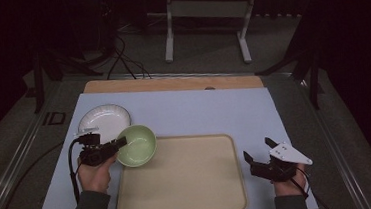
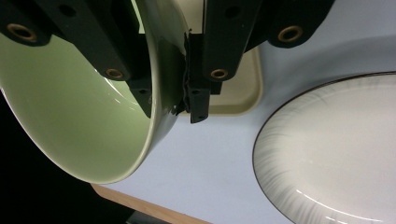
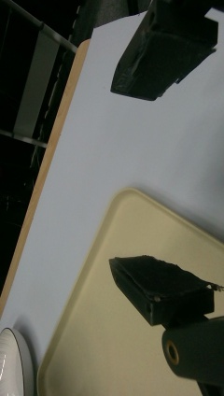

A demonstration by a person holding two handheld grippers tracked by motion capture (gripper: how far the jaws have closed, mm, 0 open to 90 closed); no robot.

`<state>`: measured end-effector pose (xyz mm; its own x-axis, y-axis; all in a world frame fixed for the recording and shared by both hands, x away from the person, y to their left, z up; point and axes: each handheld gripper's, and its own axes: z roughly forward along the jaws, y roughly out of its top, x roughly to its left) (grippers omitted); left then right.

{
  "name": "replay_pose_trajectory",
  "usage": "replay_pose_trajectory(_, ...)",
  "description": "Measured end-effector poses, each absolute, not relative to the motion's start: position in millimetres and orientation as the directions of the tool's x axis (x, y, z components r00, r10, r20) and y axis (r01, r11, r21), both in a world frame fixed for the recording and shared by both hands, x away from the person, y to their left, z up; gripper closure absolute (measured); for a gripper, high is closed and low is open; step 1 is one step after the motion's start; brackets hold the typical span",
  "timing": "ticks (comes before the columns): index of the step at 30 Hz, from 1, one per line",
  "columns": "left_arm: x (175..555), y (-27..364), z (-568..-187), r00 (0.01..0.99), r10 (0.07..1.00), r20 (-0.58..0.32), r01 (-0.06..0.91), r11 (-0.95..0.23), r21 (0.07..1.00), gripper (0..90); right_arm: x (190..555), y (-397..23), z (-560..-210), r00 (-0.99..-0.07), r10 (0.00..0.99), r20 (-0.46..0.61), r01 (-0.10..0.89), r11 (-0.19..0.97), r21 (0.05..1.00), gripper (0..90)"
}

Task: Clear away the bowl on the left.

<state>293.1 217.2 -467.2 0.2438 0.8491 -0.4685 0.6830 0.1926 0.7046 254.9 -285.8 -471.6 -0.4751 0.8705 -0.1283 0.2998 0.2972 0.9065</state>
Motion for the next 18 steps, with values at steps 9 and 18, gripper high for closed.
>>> replay_pose_trajectory(9, 289.4, 208.9, -466.0, 0.266, 0.842, -0.470, 0.686, 0.177, 0.705, 80.6, 255.0, -285.9, -471.2, -0.477, 0.869, -0.132, 0.298, 0.301, 0.906, 13.5)
replay_pose_trajectory(18, 289.5, 200.4, -464.9, 0.289, 0.840, -0.459, 0.688, 0.151, 0.710, 80.5, 255.1, -285.5, -471.1, -0.480, 0.867, -0.134, 0.296, 0.304, 0.905, 13.5)
